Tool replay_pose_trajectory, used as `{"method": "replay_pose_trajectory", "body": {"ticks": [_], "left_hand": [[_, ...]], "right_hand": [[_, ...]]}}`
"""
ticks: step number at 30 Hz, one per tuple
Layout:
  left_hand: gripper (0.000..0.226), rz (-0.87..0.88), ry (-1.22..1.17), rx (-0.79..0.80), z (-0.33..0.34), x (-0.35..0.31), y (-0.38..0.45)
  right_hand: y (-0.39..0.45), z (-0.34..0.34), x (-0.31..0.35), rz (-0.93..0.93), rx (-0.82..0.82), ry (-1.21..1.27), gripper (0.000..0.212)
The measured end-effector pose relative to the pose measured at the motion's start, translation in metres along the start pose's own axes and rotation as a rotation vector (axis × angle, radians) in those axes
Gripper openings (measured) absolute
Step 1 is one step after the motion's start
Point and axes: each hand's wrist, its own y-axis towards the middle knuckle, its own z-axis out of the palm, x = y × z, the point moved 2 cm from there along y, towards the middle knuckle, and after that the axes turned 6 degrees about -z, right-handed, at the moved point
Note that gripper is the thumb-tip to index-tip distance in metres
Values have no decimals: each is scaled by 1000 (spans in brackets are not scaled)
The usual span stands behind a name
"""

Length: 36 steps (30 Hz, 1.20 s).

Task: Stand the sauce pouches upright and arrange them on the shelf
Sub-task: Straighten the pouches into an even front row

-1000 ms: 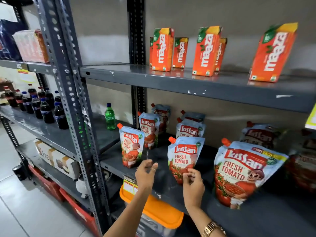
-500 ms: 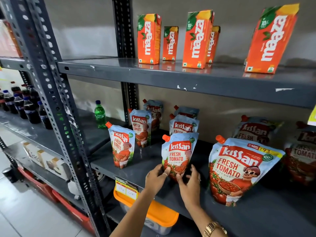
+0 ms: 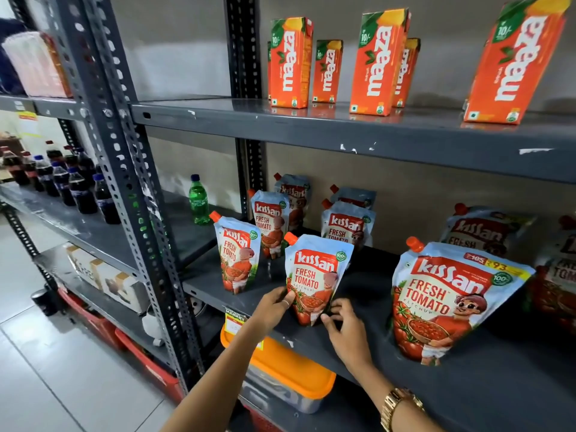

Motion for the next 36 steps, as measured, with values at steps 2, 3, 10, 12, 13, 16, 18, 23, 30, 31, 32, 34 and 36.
{"method": "replay_pose_trajectory", "body": {"ticks": [2, 3, 10, 12, 13, 16, 18, 23, 30, 31, 32, 34, 36], "left_hand": [[37, -12, 9, 2, -1, 0, -2], [38, -11, 12, -2, 0, 1, -2], [36, 3, 18, -23, 5, 4, -4], [36, 1, 4, -30, 4, 5, -4], [36, -5, -7, -28, 5, 5, -4], [35, -31, -95, -47, 5, 6, -6], [35, -56, -206, -88, 4, 6, -7], [22, 6, -280, -461, 15, 11, -22], [10, 234, -156, -559, 70, -11, -58], [11, 256, -146, -546, 79, -15, -61], [12, 276, -142, -529, 87, -18, -63], [11, 286, -155, -467, 101, -23, -64], [7, 263, -159, -382, 115, -26, -62]], "right_hand": [[-1, 0, 1, -14, 1, -14, 26], [-2, 0, 1, -15, -4, -17, 26], [-4, -1, 1, 34, -55, -5, 24], [-3, -1, 2, 37, -70, 1, 23], [-4, -3, 2, 43, -88, 9, 23], [-6, -8, 4, 65, -164, 52, 20], [-10, -15, 3, 59, -221, 49, 18], [-32, -43, 4, -36, -396, 5, 13], [-65, -93, -9, -11, -733, -84, 18], [-68, -102, -11, 4, -748, -96, 20], [-69, -111, -14, 28, -757, -90, 23], [-68, -125, -21, 85, -752, -47, 30], [-65, -137, -29, 145, -712, -16, 42]]}}
